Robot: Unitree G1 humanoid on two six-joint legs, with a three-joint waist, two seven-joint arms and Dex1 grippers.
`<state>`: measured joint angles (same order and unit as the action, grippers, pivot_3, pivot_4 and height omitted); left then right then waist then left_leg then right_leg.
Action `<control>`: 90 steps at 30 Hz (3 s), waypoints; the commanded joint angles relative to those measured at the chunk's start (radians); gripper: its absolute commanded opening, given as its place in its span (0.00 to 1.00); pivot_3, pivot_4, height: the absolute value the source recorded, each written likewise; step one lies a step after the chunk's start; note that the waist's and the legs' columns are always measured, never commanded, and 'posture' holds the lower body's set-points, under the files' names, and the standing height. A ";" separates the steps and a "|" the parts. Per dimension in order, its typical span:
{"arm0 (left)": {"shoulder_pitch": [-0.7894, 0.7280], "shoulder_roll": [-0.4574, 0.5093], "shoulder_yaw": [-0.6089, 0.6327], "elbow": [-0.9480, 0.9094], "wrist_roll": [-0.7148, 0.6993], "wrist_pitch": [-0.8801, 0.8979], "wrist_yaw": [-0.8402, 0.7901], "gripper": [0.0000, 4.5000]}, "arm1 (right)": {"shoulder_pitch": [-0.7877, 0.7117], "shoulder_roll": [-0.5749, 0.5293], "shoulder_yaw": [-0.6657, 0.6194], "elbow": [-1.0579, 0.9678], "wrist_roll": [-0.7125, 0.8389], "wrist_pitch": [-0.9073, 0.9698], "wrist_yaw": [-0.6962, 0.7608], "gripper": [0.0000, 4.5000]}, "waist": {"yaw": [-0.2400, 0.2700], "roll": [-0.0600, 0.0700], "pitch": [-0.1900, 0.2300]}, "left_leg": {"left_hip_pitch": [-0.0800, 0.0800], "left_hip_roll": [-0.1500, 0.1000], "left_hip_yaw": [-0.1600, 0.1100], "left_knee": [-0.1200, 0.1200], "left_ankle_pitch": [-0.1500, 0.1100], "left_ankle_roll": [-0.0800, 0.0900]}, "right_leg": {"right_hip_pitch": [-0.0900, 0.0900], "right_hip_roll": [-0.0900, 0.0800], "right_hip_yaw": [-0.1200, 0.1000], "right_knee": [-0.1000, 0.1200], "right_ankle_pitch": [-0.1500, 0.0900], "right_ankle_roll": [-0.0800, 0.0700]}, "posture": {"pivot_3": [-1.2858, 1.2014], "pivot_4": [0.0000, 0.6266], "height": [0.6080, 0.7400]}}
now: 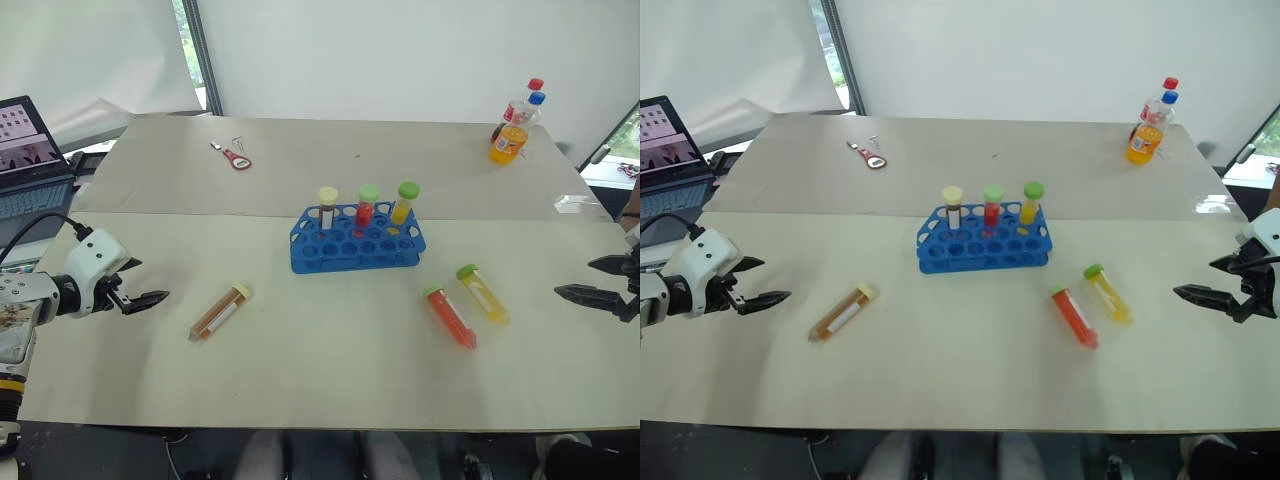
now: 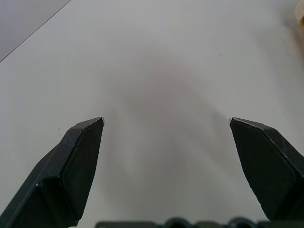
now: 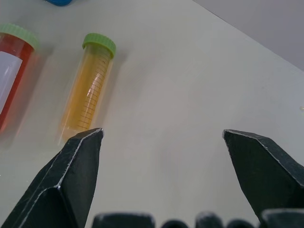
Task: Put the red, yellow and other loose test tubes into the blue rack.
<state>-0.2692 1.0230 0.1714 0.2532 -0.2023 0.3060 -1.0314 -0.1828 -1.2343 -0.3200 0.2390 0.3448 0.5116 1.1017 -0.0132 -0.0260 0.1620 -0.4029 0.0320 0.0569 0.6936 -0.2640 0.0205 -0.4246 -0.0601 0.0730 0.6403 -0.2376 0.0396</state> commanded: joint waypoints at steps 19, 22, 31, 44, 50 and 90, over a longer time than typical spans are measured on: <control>-0.113 -0.101 -0.066 -0.433 -0.234 0.110 -0.104 1.00 | -0.164 0.053 0.077 -0.240 0.056 0.239 -0.106 0.99 | 0.001 0.000 0.000 | -0.002 0.000 -0.001 0.002 0.000 0.000 | 0.000 0.000 0.000 0.001 0.000 0.000 | 0.52 0.24 1.00; -0.148 -0.130 -0.132 -0.542 -0.278 0.163 -0.125 1.00 | -0.268 0.062 0.208 -0.231 0.009 0.348 -0.137 0.99 | -0.002 0.000 0.000 | -0.002 0.000 -0.002 0.002 0.000 0.000 | 0.000 0.000 0.000 0.001 0.000 0.000 | 0.52 0.24 1.00; -0.262 -0.238 -0.312 -0.658 -0.320 0.159 -0.221 1.00 | -0.615 0.174 0.596 0.075 -0.164 0.494 -0.070 0.99 | -0.002 0.000 0.000 | -0.003 -0.001 -0.002 0.002 0.000 0.000 | -0.001 0.001 0.000 0.000 0.000 0.000 | 0.52 0.24 1.00; -0.290 -0.337 -0.401 -0.663 -0.265 0.093 -0.221 1.00 | -0.812 0.325 0.773 0.463 -0.341 0.363 0.110 0.74 | -0.002 0.000 0.000 | -0.003 -0.002 -0.003 0.002 0.000 0.000 | -0.001 0.001 0.000 -0.001 0.000 0.000 | 0.52 0.24 1.00; -0.276 -0.349 -0.411 -0.649 -0.244 0.075 -0.215 1.00 | -0.838 0.371 0.761 0.520 -0.369 0.358 0.136 0.28 | -0.002 0.000 0.000 | -0.003 -0.002 -0.003 0.003 0.000 0.000 | -0.001 0.001 0.000 0.000 0.000 0.000 | 0.52 0.24 1.00; -0.184 -0.422 -0.264 -0.600 -0.256 0.202 0.099 1.00 | -0.339 0.964 0.173 -0.113 -0.172 -0.379 -0.635 0.21 | -0.006 0.003 0.001 | -0.003 -0.003 -0.016 0.002 0.001 -0.001 | 0.000 0.000 -0.002 0.003 0.001 0.001 | 0.52 0.24 1.00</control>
<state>-0.4532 0.5928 -0.1016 -0.3099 -0.4531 0.5060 -0.9335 -0.5243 -0.2740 -0.1489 0.1354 0.1746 0.1688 0.4768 -0.0188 -0.0228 0.1628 -0.4061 0.0295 0.0408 0.6956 -0.2634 0.0199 -0.4248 -0.0596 0.0706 0.6429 -0.2366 0.0402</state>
